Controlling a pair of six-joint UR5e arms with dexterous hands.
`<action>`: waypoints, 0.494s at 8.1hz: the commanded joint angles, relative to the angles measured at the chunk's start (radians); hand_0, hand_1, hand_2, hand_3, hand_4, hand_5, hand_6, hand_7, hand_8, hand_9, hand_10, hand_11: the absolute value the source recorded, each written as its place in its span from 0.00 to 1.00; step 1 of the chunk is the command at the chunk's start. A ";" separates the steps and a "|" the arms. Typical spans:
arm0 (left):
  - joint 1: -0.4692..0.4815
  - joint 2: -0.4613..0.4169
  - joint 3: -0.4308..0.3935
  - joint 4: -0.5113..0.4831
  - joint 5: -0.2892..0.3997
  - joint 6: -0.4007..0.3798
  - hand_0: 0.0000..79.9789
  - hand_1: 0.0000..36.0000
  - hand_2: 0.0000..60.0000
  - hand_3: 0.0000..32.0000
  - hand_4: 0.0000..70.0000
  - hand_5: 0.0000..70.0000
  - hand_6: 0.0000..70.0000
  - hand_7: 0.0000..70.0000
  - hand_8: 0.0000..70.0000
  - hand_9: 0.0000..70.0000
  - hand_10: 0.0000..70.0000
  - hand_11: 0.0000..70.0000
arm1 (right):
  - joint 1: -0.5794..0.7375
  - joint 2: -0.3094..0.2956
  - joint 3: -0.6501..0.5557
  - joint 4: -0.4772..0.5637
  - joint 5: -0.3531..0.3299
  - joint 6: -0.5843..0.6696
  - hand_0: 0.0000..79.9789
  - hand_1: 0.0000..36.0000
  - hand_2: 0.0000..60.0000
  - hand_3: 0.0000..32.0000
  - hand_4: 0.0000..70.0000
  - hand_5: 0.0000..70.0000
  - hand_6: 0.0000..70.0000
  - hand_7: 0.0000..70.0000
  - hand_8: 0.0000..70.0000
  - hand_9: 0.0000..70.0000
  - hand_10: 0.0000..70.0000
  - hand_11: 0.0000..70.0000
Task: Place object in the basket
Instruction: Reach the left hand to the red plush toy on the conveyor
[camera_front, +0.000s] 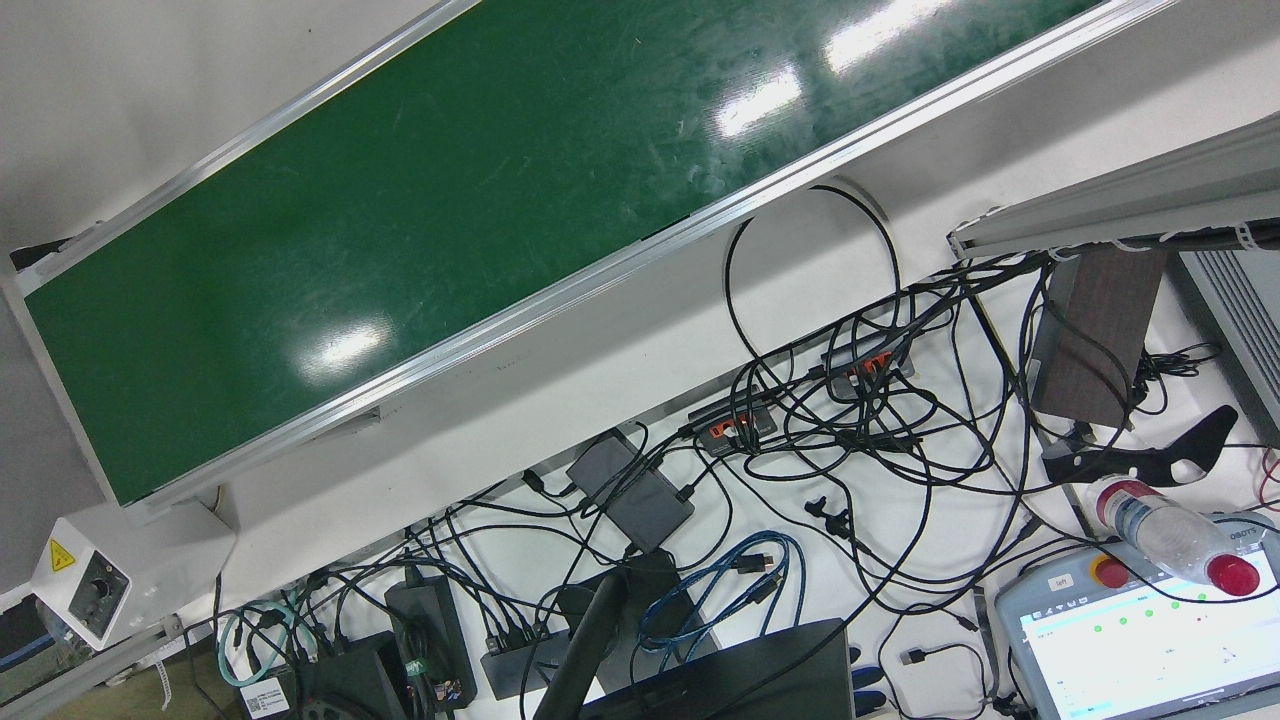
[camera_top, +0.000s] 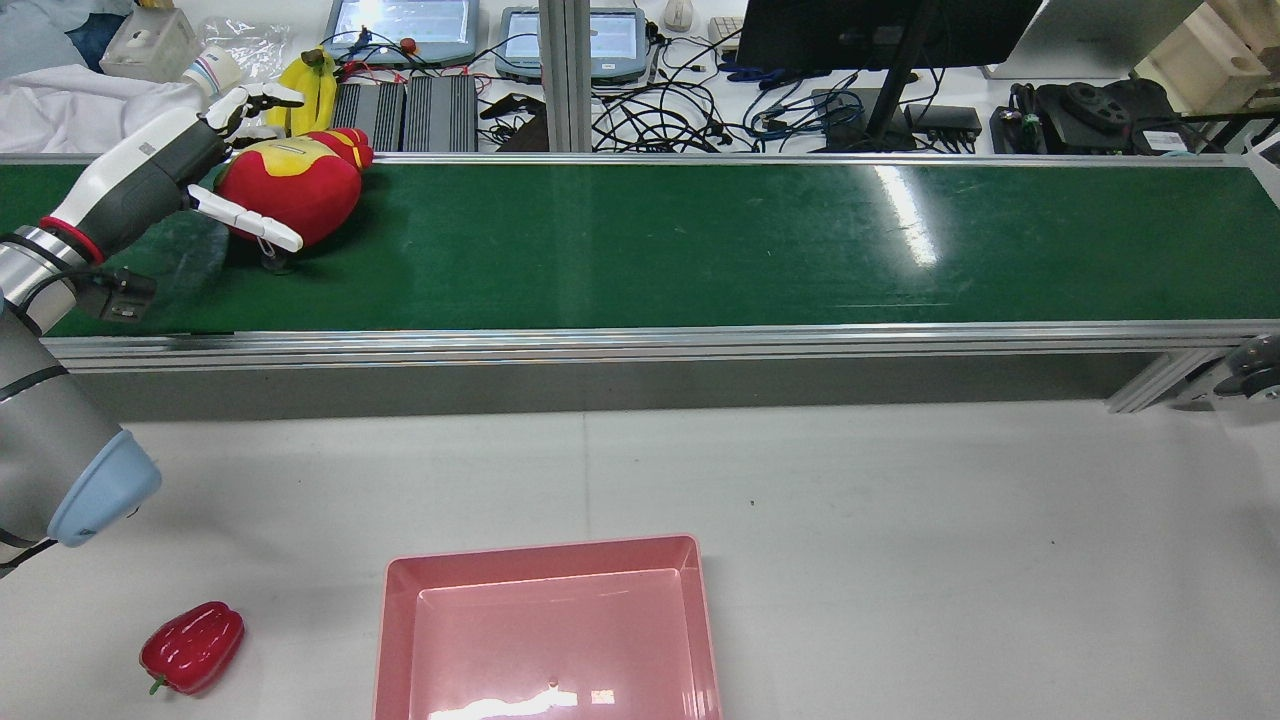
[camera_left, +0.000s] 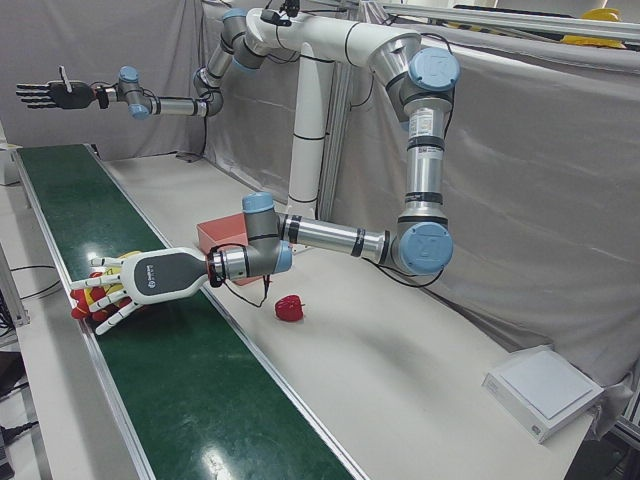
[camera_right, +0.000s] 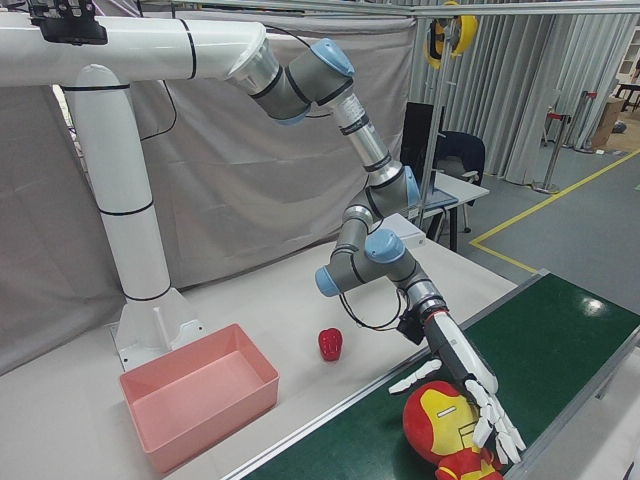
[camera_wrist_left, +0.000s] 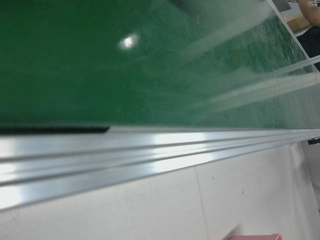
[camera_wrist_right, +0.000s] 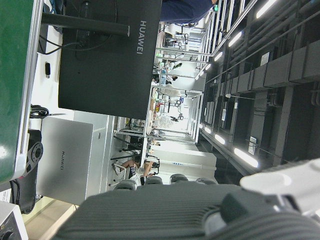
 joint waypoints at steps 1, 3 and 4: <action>-0.004 0.001 0.001 0.020 -0.004 -0.002 0.63 0.70 1.00 0.00 0.73 1.00 0.46 0.68 0.60 0.73 0.47 0.68 | 0.000 0.000 0.001 0.000 0.000 0.000 0.00 0.00 0.00 0.00 0.00 0.00 0.00 0.00 0.00 0.00 0.00 0.00; -0.018 0.002 -0.010 0.020 -0.001 -0.013 0.58 0.51 1.00 0.00 0.58 1.00 0.45 0.74 0.66 0.81 0.52 0.74 | 0.000 0.000 0.001 0.000 0.000 0.000 0.00 0.00 0.00 0.00 0.00 0.00 0.00 0.00 0.00 0.00 0.00 0.00; -0.038 0.003 -0.054 0.032 0.008 -0.019 0.58 0.50 1.00 0.00 0.50 1.00 0.42 0.72 0.63 0.80 0.53 0.75 | 0.002 0.000 0.002 0.000 0.000 0.000 0.00 0.00 0.00 0.00 0.00 0.00 0.00 0.00 0.00 0.00 0.00 0.00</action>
